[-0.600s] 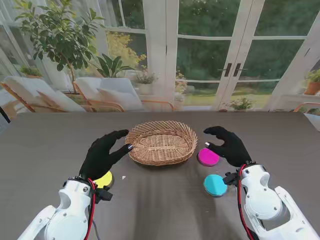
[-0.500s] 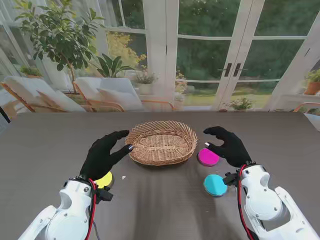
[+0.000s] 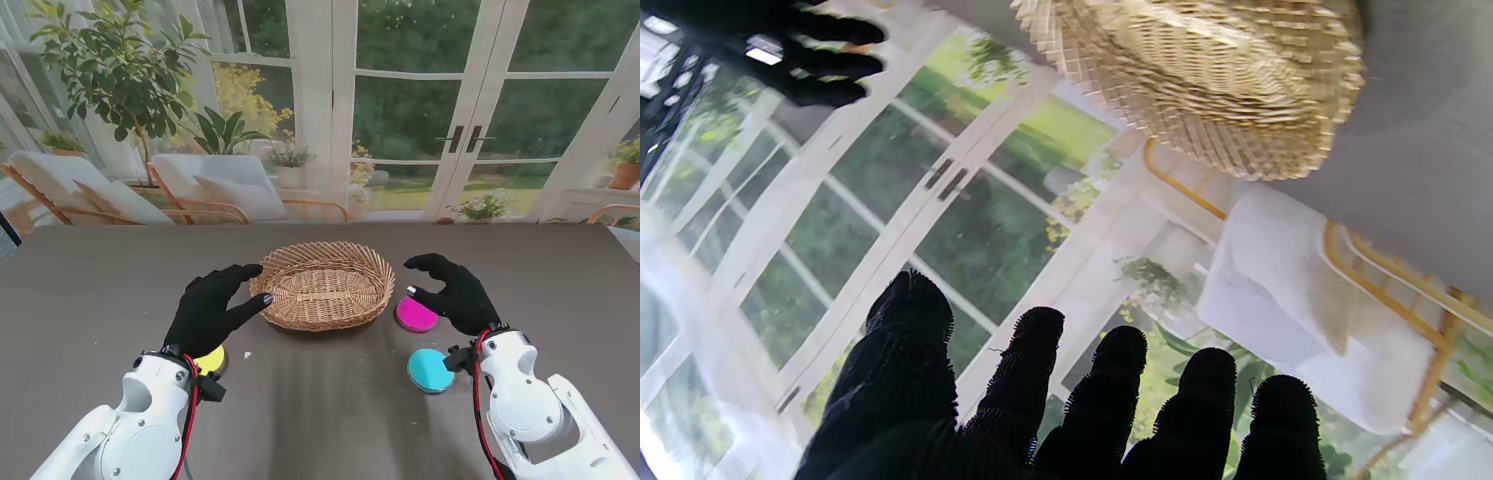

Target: Stack culture dishes into a storage basket

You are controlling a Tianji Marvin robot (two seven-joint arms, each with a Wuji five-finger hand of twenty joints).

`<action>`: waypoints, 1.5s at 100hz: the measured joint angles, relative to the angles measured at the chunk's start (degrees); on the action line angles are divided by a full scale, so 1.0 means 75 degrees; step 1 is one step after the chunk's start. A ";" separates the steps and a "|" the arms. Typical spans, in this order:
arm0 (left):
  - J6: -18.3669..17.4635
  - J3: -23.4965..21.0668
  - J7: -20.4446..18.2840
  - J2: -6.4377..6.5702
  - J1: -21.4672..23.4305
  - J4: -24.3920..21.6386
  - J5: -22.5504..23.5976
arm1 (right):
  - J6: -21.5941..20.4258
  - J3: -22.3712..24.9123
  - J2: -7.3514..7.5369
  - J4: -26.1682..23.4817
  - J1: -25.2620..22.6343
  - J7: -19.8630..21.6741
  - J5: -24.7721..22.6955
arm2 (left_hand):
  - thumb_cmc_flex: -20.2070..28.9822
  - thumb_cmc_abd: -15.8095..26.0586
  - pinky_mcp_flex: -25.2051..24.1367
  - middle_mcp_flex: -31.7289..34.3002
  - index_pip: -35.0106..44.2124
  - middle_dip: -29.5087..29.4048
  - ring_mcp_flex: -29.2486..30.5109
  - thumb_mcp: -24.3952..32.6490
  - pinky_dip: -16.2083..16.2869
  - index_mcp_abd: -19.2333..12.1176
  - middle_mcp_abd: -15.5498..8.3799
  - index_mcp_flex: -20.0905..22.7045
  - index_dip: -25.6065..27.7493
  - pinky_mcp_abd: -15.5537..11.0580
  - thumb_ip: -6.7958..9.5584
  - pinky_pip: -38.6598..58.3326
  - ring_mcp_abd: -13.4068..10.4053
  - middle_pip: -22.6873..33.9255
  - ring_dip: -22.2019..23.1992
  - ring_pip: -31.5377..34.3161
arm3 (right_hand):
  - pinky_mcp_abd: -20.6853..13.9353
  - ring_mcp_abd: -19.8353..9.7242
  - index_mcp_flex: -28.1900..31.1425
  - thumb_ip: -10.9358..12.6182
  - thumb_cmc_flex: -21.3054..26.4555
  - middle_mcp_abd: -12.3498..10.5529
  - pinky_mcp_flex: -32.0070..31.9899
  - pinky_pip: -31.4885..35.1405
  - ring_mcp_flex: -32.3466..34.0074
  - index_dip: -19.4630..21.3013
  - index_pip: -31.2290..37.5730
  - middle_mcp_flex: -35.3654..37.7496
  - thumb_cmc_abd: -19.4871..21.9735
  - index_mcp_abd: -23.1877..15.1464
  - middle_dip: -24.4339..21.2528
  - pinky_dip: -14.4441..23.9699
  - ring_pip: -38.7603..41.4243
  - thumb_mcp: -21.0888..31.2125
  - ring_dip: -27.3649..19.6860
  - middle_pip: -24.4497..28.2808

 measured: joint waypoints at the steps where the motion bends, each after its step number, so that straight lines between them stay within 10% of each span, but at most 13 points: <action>1: 0.0064 -0.0003 -0.0039 0.0006 0.0004 -0.0015 0.0087 | 0.0000 0.0000 0.0000 0.0000 0.0000 0.0001 0.0002 | 0.0000 0.0000 0.0001 -0.0004 0.0000 0.0000 0.0000 0.0000 0.0000 -0.0003 -0.0002 -0.0036 0.0000 0.0000 0.0000 0.0000 0.0000 0.0000 0.0000 0.0000 | 0.0000 0.0000 0.0000 0.0000 0.0000 0.0000 0.0000 0.0000 0.0000 0.0000 0.0000 0.0000 0.0000 0.0000 0.0000 0.0000 0.0000 0.0000 0.0000 0.0000; 22: 0.0663 -0.0626 -0.1335 0.0193 0.0529 -0.0518 0.1514 | -0.0116 0.0154 -0.0001 -0.0090 -0.0107 0.0126 0.0045 | -0.0323 -0.0325 0.0395 -0.0499 -0.0105 0.0000 0.0067 0.0006 0.0446 -0.0195 -0.0298 -0.0479 -0.0013 -0.0015 0.0005 0.0438 -0.0130 -0.0069 0.0196 0.0195 | 0.0000 0.0000 0.0001 0.0000 0.0000 0.0000 0.0000 -0.0002 0.0000 0.0000 0.0000 0.0000 0.0000 0.0000 0.0000 0.0000 0.0001 0.0000 0.0000 0.0000; 38: 0.0857 -0.0964 -0.1772 0.0348 0.0782 -0.0576 0.2451 | -0.0149 0.0280 0.0020 -0.0356 -0.0317 0.0206 0.0122 | -0.0407 -0.0813 0.0800 -0.0631 -0.0191 0.0000 0.0693 0.0001 0.3200 -0.0276 -0.0570 -0.0764 -0.0029 -0.0249 0.0005 0.3493 -0.0283 -0.0066 0.1976 0.1585 | 0.0000 0.0000 0.0002 0.0000 0.0000 0.0000 0.0000 -0.0004 0.0000 0.0000 0.0000 0.0000 0.0000 0.0000 0.0000 0.0000 0.0002 0.0000 0.0000 0.0000; 45: 0.0837 -0.1112 -0.1913 0.0371 0.0810 -0.0542 0.2778 | -0.0159 0.0279 0.0028 -0.0364 -0.0329 0.0218 0.0141 | -0.0571 -0.0883 0.0800 -0.0790 -0.0198 -0.0008 0.0869 -0.0003 0.3765 -0.0287 -0.0679 -0.0880 -0.0045 -0.0565 0.0002 0.5994 -0.0449 -0.0077 0.3229 0.2688 | 0.0000 0.0000 0.0008 0.0000 0.0000 0.0000 0.0000 -0.0004 0.0000 0.0000 0.0000 0.0000 0.0000 0.0000 0.0000 0.0000 0.0002 0.0000 0.0000 0.0000; 72: 0.0740 -0.1340 -0.3225 0.0565 0.0573 -0.0297 0.3542 | -0.0131 0.0234 0.0036 -0.0388 -0.0330 0.0260 0.0212 | -0.1035 -0.1211 0.2041 -0.0932 -0.0275 -0.0006 0.1079 -0.0013 0.4448 -0.0504 -0.0905 -0.1050 -0.0110 -0.1267 0.0002 0.9741 -0.1088 -0.0086 0.5537 0.6170 | 0.0000 0.0000 0.0016 0.0000 0.0000 0.0000 0.0000 -0.0051 0.0000 0.0000 0.0000 0.0000 0.0000 0.0000 0.0000 0.0010 0.0002 0.0000 0.0000 0.0000; 102: 0.0626 -0.1246 -0.4198 0.0709 0.0111 0.0155 0.3714 | -0.0128 0.0185 0.0040 -0.0393 -0.0329 0.0285 0.0234 | -0.1306 -0.1310 0.2206 -0.1194 -0.0358 0.0117 0.0983 0.0004 0.5585 -0.1151 -0.0993 -0.1527 0.0012 -0.1612 0.0002 1.0000 -0.1175 -0.0072 0.6274 0.6595 | 0.0000 0.0000 0.0016 0.0000 0.0000 0.0000 0.0000 -0.0056 0.0001 0.0000 0.0000 0.0000 0.0000 0.0000 0.0000 0.0194 0.0002 0.0000 0.0000 0.0000; 150: 0.0659 -0.1168 -0.5067 0.0826 -0.0186 0.0692 0.3531 | -0.0104 0.0146 0.0049 -0.0370 -0.0297 0.0359 0.0258 | -0.1319 -0.1310 0.2342 -0.1395 -0.0500 0.0183 0.1050 0.0005 0.5678 -0.1474 -0.0993 -0.2009 0.0052 -0.1614 0.0002 1.0001 -0.1181 -0.0076 0.6301 0.6666 | 0.0000 0.0000 0.0018 0.0000 0.0000 0.0020 0.0000 -0.0059 0.0001 0.0000 0.0000 0.0000 0.0000 -0.0001 0.0000 0.0194 0.0002 0.0000 0.0000 0.0000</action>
